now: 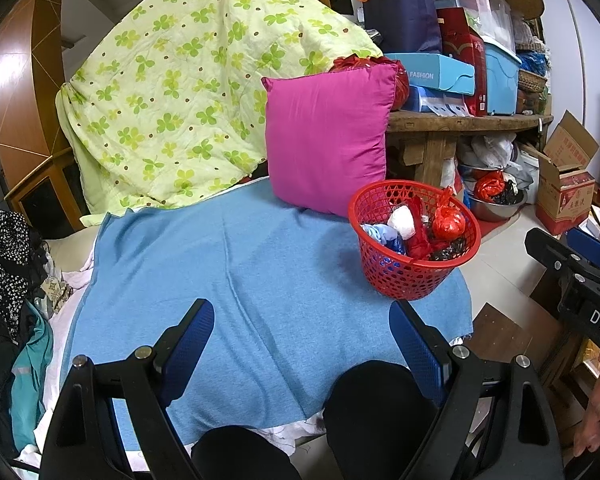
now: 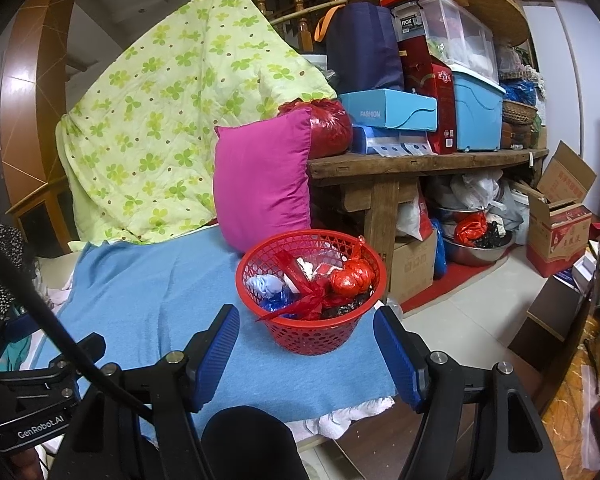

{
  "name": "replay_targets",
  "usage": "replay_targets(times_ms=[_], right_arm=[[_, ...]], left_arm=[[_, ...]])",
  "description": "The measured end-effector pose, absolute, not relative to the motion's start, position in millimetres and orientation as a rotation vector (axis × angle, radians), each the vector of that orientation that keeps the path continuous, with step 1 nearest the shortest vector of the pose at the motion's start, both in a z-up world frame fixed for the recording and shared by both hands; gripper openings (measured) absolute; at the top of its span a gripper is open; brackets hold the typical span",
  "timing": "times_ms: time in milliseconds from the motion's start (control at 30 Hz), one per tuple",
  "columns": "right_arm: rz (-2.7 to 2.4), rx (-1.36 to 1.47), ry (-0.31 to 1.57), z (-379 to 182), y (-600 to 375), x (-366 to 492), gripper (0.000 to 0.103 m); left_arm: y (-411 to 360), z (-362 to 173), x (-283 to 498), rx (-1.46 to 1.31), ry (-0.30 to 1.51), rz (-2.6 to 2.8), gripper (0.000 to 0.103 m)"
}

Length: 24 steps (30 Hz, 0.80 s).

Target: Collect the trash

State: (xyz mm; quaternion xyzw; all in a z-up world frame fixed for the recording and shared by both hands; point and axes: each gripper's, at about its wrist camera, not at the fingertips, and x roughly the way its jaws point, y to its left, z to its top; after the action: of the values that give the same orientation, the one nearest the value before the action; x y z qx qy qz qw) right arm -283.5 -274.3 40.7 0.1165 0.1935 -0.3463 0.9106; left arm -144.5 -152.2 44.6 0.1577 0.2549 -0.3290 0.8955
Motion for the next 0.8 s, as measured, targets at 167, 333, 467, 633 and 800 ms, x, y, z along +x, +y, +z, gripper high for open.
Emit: replay_targets(times_ms=[167, 333, 467, 633, 800], right_arm=[[-0.713, 0.252, 0.411, 37.6, -277.4, -283.1, 0.073], [-0.717, 0.256, 0.398, 40.2, -277.2, -287.0, 0.073], [-0.718, 0.248, 0.395, 42.8, -275.0, -286.1, 0.073], [-0.716, 0.239, 0.394, 44.8, -273.2, -283.0, 0.073], [-0.717, 0.241, 0.392, 45.2, -273.6, -280.4, 0.073]], left_arm=[[-157.6, 42.4, -143.6, 0.335, 0.535, -0.682, 0.09], [-158.1, 43.5, -146.9, 0.341, 0.528, -0.687, 0.09], [-156.4, 44.5, -146.8, 0.335, 0.525, -0.689, 0.09], [-155.5, 44.2, -145.0, 0.33, 0.523, -0.687, 0.09], [-155.4, 43.3, -140.9, 0.326, 0.532, -0.68, 0.09]])
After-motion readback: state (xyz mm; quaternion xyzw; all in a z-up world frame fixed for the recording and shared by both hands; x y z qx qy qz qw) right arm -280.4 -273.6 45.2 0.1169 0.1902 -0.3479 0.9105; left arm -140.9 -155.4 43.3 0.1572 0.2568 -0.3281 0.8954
